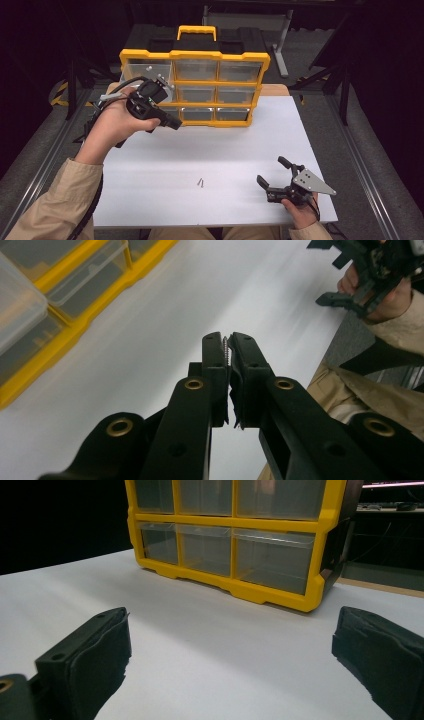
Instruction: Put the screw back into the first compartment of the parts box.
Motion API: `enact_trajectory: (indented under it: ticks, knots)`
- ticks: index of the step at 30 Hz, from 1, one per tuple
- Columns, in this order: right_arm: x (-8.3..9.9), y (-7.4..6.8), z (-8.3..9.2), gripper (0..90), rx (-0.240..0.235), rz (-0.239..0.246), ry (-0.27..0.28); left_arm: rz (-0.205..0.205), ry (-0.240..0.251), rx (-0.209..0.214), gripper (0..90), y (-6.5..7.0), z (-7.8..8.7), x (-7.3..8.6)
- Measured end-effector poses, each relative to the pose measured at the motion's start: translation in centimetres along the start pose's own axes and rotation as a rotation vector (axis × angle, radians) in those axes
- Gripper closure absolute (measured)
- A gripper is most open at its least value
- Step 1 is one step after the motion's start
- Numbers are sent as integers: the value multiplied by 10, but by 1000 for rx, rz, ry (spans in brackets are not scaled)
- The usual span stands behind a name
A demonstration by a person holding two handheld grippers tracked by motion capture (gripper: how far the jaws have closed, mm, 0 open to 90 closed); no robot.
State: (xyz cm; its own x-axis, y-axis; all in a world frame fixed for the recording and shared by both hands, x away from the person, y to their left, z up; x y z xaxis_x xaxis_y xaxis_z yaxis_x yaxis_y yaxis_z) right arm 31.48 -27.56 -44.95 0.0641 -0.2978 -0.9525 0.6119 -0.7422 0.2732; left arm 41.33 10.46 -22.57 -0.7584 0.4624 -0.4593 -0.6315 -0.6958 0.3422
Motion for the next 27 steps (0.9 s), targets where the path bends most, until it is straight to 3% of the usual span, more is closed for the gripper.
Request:
enact_trajectory:
  ticks: [3, 12, 27]
  knots:
    - [0, 0, 0, 27, -2, 0, -1, 8, -8, 7, 859, 2, 8, -7]
    - [0, 0, 0, 27, -6, -2, 0, 21, 17, -30, 859, 6, 35, -29]
    - [0, 1, 1, 27, -2, -4, 3, 62, 94, -110, 859, -8, 71, -54]
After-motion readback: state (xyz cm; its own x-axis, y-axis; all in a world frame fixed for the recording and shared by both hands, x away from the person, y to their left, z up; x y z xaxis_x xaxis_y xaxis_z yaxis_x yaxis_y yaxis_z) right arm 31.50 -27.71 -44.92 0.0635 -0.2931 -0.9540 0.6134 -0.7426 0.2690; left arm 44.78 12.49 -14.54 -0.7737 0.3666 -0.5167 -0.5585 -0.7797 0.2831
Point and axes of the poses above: each handheld gripper's, and its own axes: z roughly backward along the jaws, x roughly out of its underside, y roughly to its right, the point moved 2 cm from there along -z, roughly forward along the jaws, and after that the axes turned 15 degrees about z, right-handed, at the moved point
